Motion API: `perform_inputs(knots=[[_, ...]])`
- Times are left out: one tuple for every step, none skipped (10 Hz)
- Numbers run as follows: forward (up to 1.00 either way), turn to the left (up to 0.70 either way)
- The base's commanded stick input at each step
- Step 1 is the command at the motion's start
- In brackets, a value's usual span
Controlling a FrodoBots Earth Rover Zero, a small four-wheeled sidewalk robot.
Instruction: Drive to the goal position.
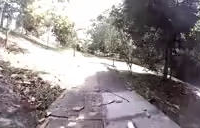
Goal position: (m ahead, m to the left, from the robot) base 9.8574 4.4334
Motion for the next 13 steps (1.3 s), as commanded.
perform_inputs(knots=[[1.0,0.0],[1.0,0.0],[1.0,0.0],[1.0,0.0],[1.0,0.0],[1.0,0.0],[1.0,0.0],[1.0,0.0],[1.0,0.0],[1.0,0.0],[1.0,0.0],[1.0,0.0],[1.0,0.0]])
